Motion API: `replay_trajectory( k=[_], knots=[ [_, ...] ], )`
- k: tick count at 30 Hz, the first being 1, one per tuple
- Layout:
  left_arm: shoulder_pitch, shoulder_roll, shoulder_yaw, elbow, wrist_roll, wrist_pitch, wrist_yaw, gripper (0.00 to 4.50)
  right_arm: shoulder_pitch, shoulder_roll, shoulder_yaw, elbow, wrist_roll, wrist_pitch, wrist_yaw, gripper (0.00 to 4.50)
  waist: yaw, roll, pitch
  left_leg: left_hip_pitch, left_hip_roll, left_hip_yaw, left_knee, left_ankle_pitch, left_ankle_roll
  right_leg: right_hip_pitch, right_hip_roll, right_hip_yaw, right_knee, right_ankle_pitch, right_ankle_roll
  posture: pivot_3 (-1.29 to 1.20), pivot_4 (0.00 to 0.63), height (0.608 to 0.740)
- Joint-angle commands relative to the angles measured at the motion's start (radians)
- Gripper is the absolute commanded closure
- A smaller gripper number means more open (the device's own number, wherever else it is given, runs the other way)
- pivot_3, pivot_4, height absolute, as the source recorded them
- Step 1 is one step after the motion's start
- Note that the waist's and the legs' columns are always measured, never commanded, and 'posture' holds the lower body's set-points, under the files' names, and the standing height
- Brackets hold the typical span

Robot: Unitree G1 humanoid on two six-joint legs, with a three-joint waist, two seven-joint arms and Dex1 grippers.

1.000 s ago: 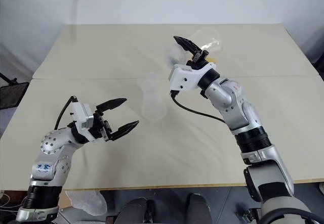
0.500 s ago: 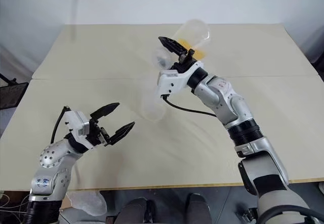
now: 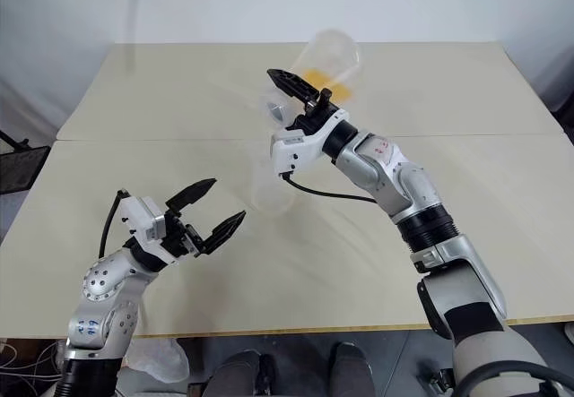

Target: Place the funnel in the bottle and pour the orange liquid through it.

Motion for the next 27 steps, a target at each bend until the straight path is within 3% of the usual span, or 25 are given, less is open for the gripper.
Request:
replay_trajectory(
  k=[1, 27],
  knots=[
    [-0.005, -0.005, -0.003, -0.029, 0.007, -0.027, 0.008, 0.00, -0.042, -0.002, -0.002, -0.011, -0.022, -0.020, -0.042, 2.00, -0.001, 0.000, 0.000, 0.000, 0.000, 0.000, 0.000, 0.000, 0.000, 0.000, 0.000, 0.000, 0.000, 0.000, 0.000, 0.00, 0.150, 0.740],
    [-0.026, -0.016, -0.025, -0.010, 0.009, -0.047, 0.024, 0.00, -0.086, -0.016, 0.035, 0.079, -0.129, -0.046, -0.139, 2.00, -0.001, 0.000, 0.000, 0.000, 0.000, 0.000, 0.000, 0.000, 0.000, 0.000, 0.000, 0.000, 0.000, 0.000, 0.000, 0.00, 0.150, 0.740]
  ],
)
